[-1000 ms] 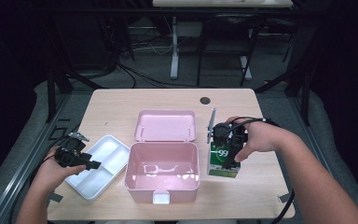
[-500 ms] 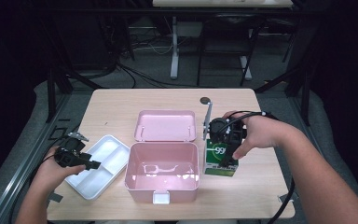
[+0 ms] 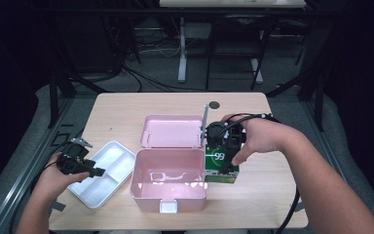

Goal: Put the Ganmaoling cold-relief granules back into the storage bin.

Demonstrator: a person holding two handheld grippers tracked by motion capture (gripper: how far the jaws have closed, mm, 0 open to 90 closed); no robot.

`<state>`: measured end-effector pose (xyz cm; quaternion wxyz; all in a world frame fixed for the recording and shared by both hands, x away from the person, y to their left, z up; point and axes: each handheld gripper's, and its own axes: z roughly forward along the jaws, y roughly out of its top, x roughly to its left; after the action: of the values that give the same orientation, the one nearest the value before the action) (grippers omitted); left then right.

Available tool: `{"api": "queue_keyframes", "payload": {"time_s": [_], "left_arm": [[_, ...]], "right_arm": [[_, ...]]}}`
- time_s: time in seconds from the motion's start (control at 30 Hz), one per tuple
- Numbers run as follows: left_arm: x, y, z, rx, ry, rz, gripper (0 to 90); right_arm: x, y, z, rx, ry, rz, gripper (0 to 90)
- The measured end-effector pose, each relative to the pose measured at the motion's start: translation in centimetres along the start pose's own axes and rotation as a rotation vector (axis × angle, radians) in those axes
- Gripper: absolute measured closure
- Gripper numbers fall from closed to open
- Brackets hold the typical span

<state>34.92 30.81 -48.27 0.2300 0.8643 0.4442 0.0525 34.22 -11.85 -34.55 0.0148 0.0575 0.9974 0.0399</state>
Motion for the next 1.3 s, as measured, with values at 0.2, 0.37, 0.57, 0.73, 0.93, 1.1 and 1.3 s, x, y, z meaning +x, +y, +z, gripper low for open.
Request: {"api": "queue_keyframes", "payload": {"time_s": [0.2, 0.37, 0.57, 0.73, 0.93, 1.1, 1.3], "left_arm": [[0.0, 0.0, 0.1, 0.002, -0.004, 0.003, 42.8], [0.1, 0.0, 0.1, 0.003, -0.002, -0.003, 42.8], [0.1, -0.1, 0.0, 0.0, -0.004, 0.0, 42.8], [0.2, -0.1, 0.1, 0.003, -0.004, -0.002, 42.8], [0.2, -0.1, 0.1, 0.002, -0.006, -0.004, 42.8], [0.3, -0.1, 0.1, 0.003, -0.006, -0.001, 42.8], [0.3, -0.1, 0.1, 0.003, -0.006, -0.001, 42.8]], "right_arm": [[0.1, 1.7, 0.1, -0.003, 0.006, -0.015, 17.6], [0.3, 3.1, 0.2, -0.016, 0.005, -0.027, 17.6], [0.4, 4.5, 0.7, -0.006, 0.011, -0.034, 17.6], [0.6, 5.7, 0.7, 0.0, 0.025, -0.034, 17.5], [0.8, 6.8, 0.8, -0.009, 0.029, -0.039, 17.4], [0.9, 7.1, 1.2, 0.005, 0.019, -0.05, 17.4], [0.9, 7.3, 1.4, 0.0, 0.013, -0.053, 17.4]]}}
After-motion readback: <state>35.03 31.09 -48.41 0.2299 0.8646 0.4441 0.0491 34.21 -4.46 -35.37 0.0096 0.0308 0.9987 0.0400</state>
